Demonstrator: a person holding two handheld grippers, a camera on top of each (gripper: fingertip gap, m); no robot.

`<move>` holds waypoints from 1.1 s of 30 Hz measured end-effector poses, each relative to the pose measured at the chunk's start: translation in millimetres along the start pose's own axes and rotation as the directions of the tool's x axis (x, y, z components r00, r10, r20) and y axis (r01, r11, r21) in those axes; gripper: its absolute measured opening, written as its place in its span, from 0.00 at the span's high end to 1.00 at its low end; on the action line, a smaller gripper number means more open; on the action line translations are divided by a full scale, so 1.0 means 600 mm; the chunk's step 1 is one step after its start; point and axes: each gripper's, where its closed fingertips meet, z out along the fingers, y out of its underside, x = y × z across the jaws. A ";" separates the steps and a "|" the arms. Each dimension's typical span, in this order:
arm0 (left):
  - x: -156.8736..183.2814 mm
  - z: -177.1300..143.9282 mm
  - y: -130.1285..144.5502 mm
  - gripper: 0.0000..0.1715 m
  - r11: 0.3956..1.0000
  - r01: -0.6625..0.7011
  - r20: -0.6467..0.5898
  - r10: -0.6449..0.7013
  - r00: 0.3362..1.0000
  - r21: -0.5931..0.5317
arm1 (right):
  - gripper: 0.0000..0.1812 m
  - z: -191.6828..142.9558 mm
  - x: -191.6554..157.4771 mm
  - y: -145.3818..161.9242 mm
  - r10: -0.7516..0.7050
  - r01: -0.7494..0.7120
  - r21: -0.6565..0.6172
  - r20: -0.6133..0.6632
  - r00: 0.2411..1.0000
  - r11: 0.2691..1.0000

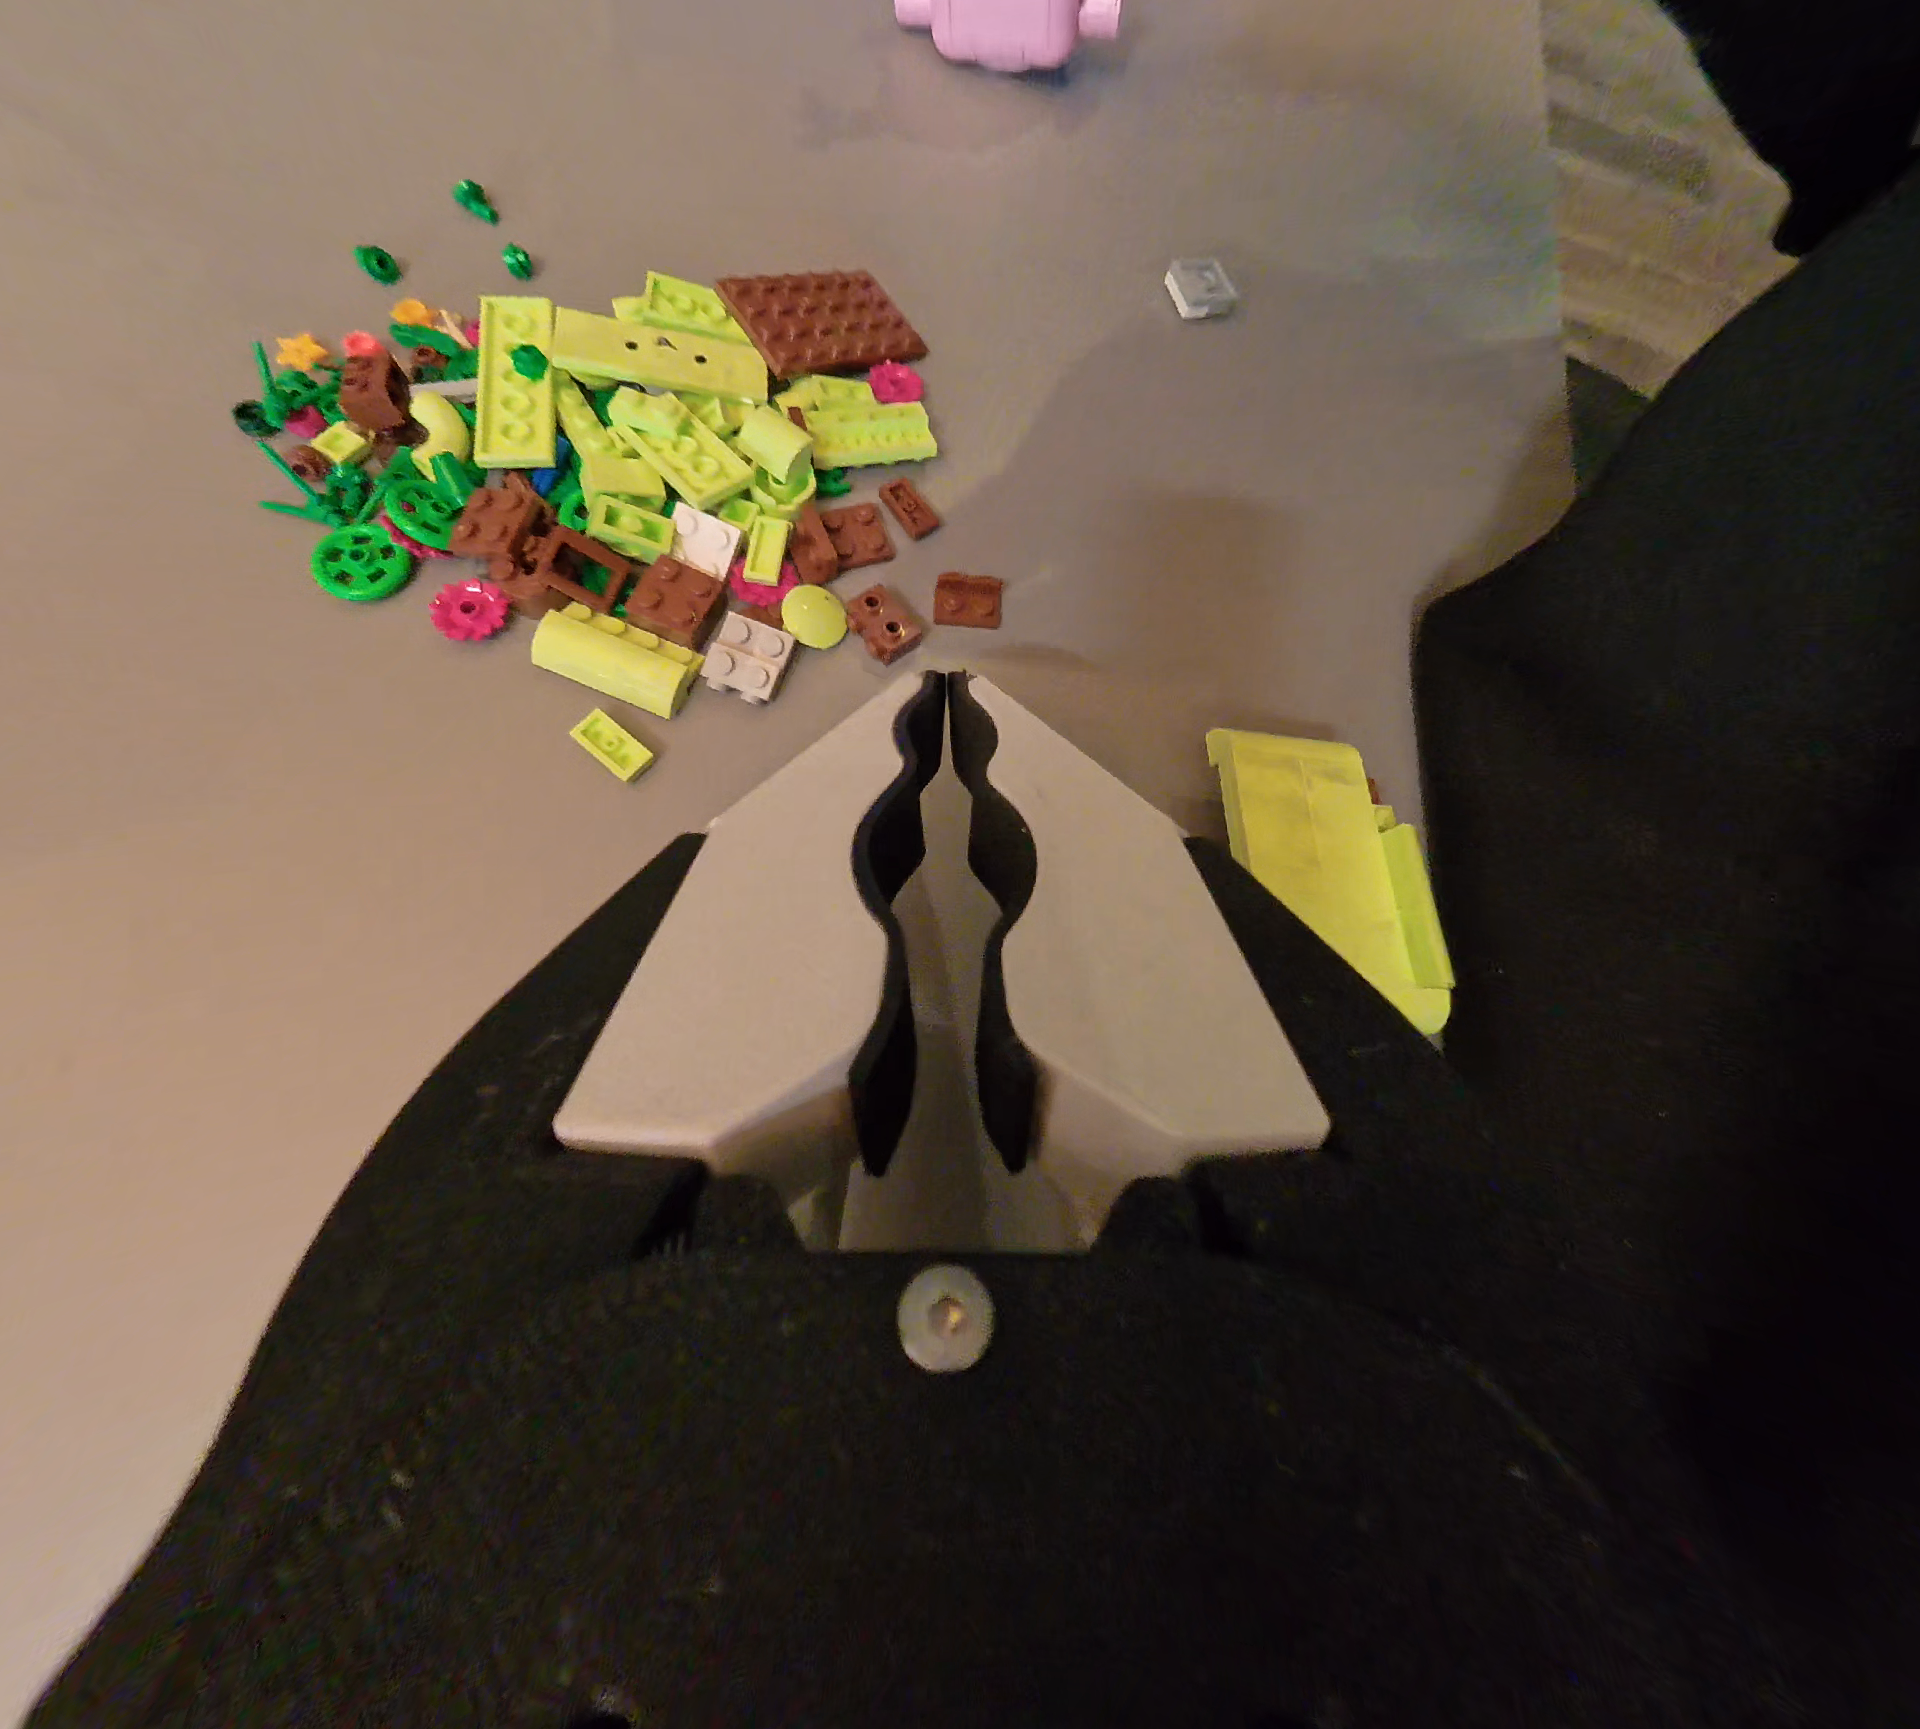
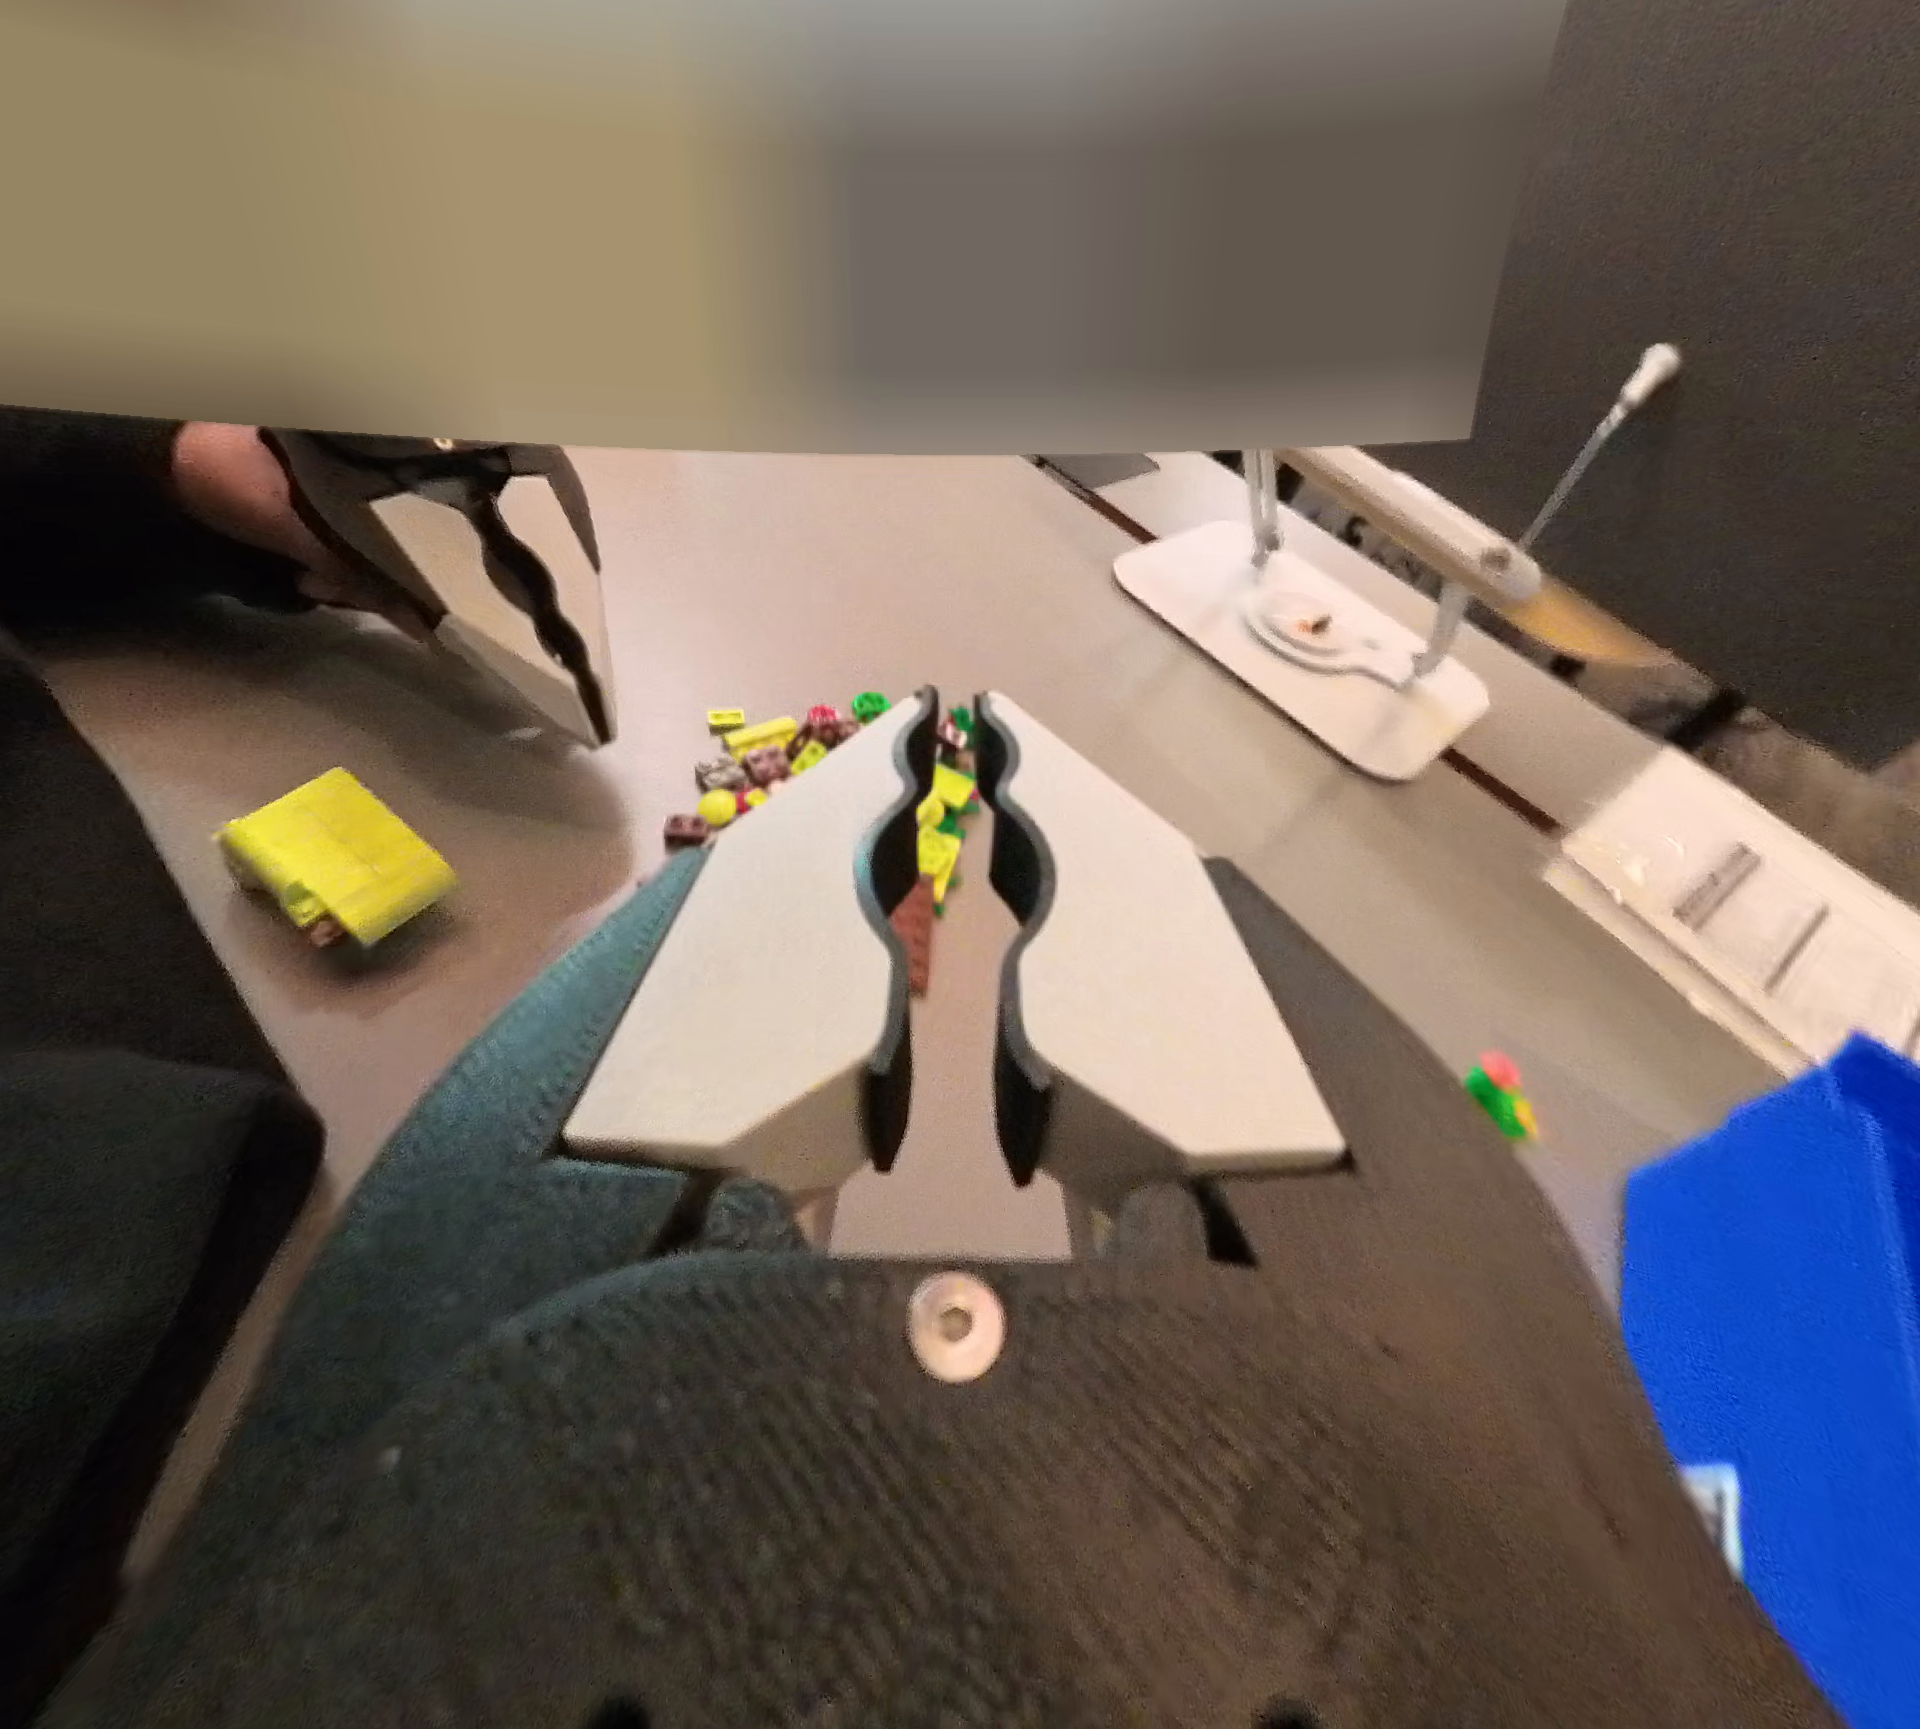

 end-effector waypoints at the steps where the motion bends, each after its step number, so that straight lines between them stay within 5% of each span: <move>1: 0.000 0.000 -0.003 1.00 1.000 0.004 -0.003 -0.004 1.000 0.012 | 0.97 -0.014 0.002 0.009 0.026 -0.027 -0.024 -0.014 1.000 0.999; 6: 0.006 0.011 -0.006 0.98 1.000 -0.008 -0.004 0.008 1.000 0.030 | 0.80 -0.038 -0.056 0.171 0.223 -0.178 -0.430 0.055 0.973 0.885; 10: 0.007 0.019 -0.015 0.97 0.997 -0.067 0.034 0.066 0.997 0.032 | 0.74 -0.055 -0.085 0.293 0.150 -0.084 -0.664 0.043 0.988 0.743; 12: 0.006 0.024 -0.019 0.97 0.994 -0.091 0.049 0.088 0.995 0.055 | 0.79 -0.047 -0.099 0.291 0.210 -0.123 -0.641 0.060 0.976 0.758; 15: 0.024 0.021 -0.029 0.96 0.990 -0.099 0.019 0.097 0.995 0.099 | 1.00 -0.035 -0.103 0.277 0.234 -0.143 -0.609 0.072 0.970 0.780; 21: 0.049 0.016 -0.062 0.90 0.969 -0.032 -0.102 0.059 0.993 0.245 | 0.97 0.012 -0.114 0.208 0.132 -0.062 -0.464 0.120 0.984 0.884; 28: 0.048 0.011 -0.060 0.90 0.970 0.005 -0.133 0.028 0.991 0.242 | 0.76 -0.033 -0.112 0.258 0.162 -0.034 -0.607 0.158 0.974 0.794; 31: 0.046 0.010 -0.058 0.90 0.971 0.008 -0.132 0.025 0.991 0.239 | 0.76 -0.035 -0.116 0.285 0.158 -0.009 -0.663 0.164 0.974 0.748; 33: 0.047 0.009 -0.059 0.90 0.969 0.022 -0.146 0.014 0.989 0.246 | 0.87 -0.026 -0.118 0.285 0.169 -0.016 -0.659 0.170 0.971 0.752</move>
